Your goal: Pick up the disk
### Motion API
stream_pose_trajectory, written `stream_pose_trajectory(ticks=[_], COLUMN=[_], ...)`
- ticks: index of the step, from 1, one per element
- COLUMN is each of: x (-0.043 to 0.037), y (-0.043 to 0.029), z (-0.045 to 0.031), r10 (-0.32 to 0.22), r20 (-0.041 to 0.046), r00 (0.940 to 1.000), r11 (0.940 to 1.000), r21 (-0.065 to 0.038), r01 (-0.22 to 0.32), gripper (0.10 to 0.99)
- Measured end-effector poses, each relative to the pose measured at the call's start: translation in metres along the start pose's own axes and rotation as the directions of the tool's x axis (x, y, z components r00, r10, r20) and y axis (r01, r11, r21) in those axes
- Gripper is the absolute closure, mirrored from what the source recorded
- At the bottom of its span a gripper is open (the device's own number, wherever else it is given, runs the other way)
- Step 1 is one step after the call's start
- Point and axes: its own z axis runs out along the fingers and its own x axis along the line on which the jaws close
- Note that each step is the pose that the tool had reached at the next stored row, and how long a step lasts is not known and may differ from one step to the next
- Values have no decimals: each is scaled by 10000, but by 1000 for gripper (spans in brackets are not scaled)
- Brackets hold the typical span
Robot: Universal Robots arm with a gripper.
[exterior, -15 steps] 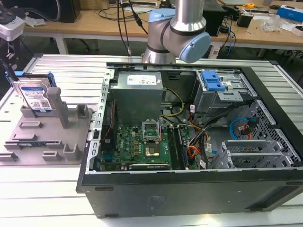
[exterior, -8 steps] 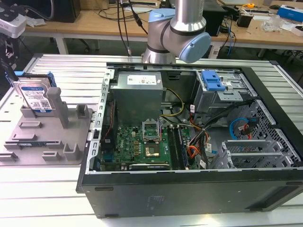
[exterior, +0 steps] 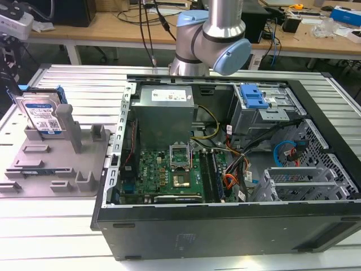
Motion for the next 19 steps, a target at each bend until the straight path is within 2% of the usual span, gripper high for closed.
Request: stream_pose_trajectory(ticks=[3, 8, 10, 13, 14, 19], x=[0, 0, 0, 0, 0, -12], y=[-1, 0, -1, -1, -1, 3], z=[3, 10, 13, 15, 16, 16], r10=[-714, -1800, -2392, -2930, -3002, -2993], r20=[-5, -5, -4, -7, -13, -35], r00=[9974, 9837, 9710, 9561, 9539, 9541], r11=[9974, 9837, 9710, 9561, 9539, 9541], r21=[-10, -26, -34, -42, -43, -41], r01=[714, 1800, 2392, 2930, 3002, 2993], gripper=[529, 529, 529, 529, 529, 529])
